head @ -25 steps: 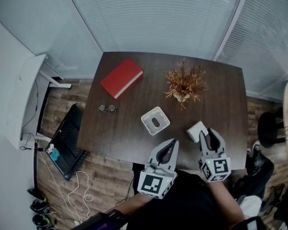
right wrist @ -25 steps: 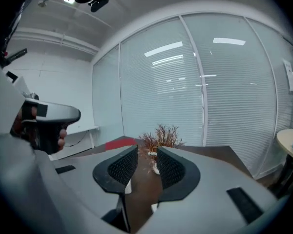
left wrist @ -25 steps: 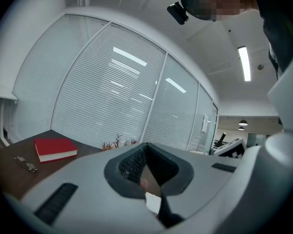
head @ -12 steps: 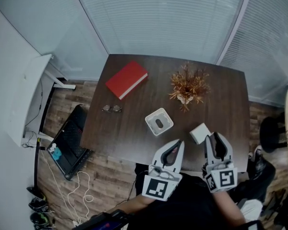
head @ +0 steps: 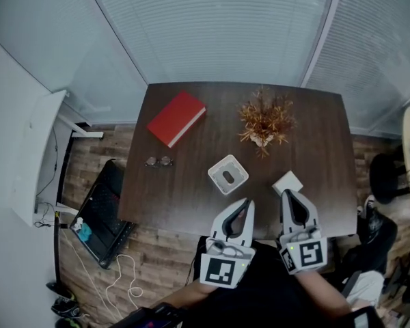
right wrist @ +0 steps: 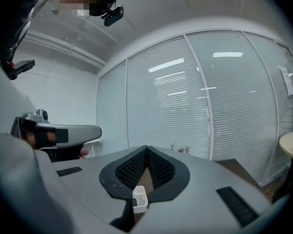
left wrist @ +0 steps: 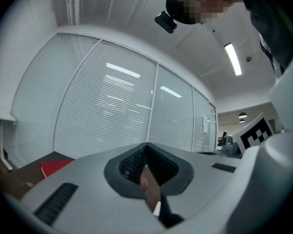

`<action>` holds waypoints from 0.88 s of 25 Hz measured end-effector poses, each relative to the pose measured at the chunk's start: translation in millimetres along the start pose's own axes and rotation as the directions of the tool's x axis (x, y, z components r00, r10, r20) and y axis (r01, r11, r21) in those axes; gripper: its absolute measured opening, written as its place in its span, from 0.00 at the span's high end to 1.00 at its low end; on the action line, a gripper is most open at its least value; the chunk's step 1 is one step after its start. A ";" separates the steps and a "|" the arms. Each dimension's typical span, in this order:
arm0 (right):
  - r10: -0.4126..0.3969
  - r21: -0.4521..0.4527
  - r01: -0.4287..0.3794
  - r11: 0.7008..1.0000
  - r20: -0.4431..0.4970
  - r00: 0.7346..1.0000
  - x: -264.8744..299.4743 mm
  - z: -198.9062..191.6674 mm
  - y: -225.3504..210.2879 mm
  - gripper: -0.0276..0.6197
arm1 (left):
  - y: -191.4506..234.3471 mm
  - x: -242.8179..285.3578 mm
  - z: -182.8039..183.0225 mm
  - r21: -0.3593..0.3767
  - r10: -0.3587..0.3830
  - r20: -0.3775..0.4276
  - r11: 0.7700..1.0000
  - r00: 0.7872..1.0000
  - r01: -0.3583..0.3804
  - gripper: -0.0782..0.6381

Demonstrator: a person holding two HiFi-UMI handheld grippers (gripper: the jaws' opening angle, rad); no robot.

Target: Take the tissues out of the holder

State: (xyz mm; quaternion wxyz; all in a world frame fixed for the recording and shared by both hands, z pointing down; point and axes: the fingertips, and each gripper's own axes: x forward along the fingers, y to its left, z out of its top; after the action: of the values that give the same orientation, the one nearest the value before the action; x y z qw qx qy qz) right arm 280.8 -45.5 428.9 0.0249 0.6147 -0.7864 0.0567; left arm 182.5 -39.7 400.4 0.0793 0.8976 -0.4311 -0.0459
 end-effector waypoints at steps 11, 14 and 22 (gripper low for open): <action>-0.032 -0.093 0.037 0.995 0.058 0.998 13.7 21.7 65.1 0.94 | 56.7 -27.7 33.4 0.135 0.029 0.026 0.990 0.999 -0.032 0.90; -0.031 -0.111 0.039 0.993 0.074 0.997 17.6 27.8 78.8 0.94 | 66.2 -32.2 36.6 0.143 0.031 0.023 0.989 0.999 -0.034 0.90; -0.041 -0.126 0.056 0.990 0.121 0.992 22.5 46.4 99.9 0.94 | 85.9 -45.9 42.0 0.115 0.046 0.031 0.992 0.998 -0.049 0.90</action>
State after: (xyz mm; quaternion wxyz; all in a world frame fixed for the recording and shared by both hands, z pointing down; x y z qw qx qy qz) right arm 180.0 -49.0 379.5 0.0196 0.6329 -0.7733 -0.0313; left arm 81.7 -61.0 375.3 0.0220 0.8894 -0.4555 -0.0314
